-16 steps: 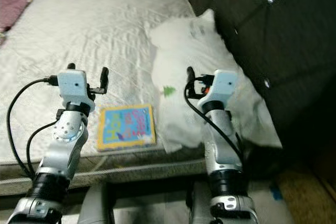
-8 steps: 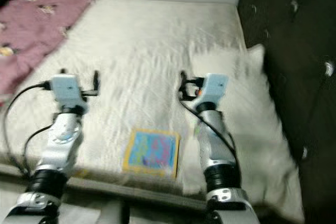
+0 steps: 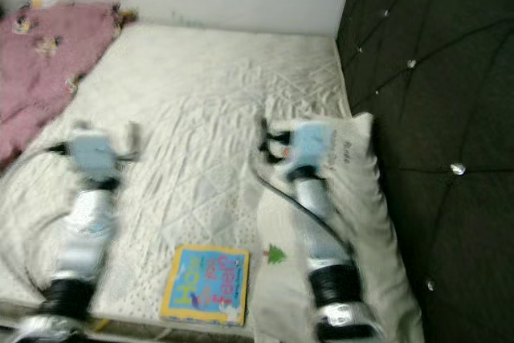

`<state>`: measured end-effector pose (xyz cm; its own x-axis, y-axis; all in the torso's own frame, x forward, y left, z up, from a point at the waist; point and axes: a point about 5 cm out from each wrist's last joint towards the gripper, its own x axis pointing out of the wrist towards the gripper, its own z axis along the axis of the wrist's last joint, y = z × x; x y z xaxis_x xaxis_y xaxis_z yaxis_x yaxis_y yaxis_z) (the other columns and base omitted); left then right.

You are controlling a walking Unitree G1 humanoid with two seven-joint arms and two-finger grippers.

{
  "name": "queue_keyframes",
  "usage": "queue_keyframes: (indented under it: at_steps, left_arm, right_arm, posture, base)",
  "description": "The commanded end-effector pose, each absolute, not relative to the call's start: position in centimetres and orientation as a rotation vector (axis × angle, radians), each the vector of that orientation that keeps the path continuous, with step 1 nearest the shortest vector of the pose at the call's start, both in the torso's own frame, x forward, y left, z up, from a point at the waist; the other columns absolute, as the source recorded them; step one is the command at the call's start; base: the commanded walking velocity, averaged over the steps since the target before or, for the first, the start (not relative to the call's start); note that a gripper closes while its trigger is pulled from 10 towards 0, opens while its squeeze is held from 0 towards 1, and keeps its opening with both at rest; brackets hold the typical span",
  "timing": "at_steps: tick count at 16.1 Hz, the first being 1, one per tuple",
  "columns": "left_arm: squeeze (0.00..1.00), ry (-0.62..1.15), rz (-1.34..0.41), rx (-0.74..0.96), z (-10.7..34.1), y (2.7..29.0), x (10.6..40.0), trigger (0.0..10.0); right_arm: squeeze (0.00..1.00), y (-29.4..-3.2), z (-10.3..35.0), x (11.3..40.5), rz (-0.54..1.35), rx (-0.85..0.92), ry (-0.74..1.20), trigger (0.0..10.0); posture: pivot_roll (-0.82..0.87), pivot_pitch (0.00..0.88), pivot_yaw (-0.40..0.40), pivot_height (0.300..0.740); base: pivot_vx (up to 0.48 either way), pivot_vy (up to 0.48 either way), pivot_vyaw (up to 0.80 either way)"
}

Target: Clean up the room

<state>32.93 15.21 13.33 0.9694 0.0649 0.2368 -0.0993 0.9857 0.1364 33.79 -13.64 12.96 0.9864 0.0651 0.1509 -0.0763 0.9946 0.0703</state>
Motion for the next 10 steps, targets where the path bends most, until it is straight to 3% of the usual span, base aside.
queue_keyframes:
  at_steps: [1, 10]
  left_arm:
    - [0.00, -0.225, 0.092, 0.179, 13.2, 16.0, 32.7, 10.0]
    - [0.00, -0.149, 0.048, 0.106, 11.5, 15.1, 31.5, 10.0]
  right_arm:
    - [0.00, -13.2, 13.4, 33.9, 0.065, 0.084, -0.163, 10.0]
    - [0.00, -13.2, 12.5, 32.5, 0.087, 0.061, -0.116, 10.0]
  posture:
    - [-0.02, 0.000, 0.009, 0.740]
    - [-0.05, 0.000, -0.026, 0.740]
  base:
    - [0.000, 0.000, 0.00]
    - [0.000, 0.000, 0.00]
